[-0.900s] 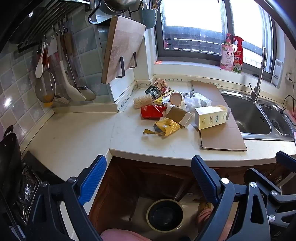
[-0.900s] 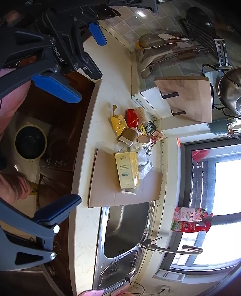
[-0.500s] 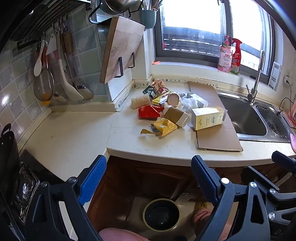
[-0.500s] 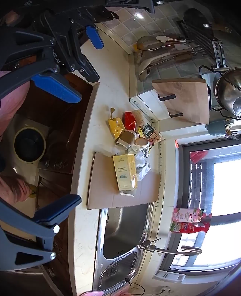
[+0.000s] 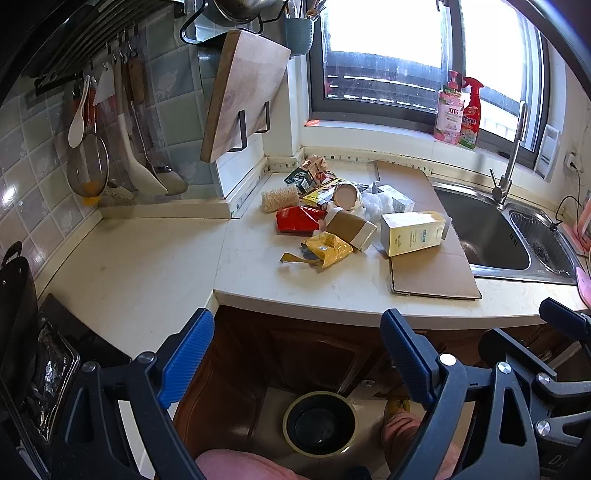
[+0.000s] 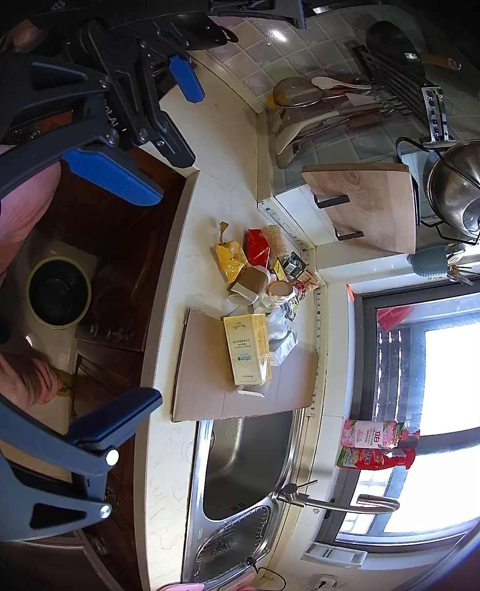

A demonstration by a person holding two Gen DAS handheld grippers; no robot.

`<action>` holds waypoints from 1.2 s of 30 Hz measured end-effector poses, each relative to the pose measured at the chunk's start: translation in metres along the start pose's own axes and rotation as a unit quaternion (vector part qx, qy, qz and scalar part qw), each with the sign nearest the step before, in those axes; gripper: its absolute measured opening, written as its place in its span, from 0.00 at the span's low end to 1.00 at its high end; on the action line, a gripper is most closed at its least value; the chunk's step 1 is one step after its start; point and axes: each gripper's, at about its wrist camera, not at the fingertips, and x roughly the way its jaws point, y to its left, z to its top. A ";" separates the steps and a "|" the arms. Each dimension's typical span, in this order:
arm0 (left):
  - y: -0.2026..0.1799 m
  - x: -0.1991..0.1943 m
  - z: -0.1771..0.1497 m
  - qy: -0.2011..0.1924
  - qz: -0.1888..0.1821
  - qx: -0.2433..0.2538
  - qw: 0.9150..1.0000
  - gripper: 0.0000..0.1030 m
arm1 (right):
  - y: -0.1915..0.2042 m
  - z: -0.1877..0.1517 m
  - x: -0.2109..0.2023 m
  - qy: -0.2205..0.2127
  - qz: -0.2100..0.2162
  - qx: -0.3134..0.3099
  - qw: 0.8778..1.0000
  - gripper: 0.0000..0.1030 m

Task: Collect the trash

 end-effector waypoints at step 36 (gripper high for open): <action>0.009 0.004 0.002 0.019 0.001 0.003 1.000 0.86 | -0.005 -0.004 0.010 0.010 0.004 0.008 1.000 0.97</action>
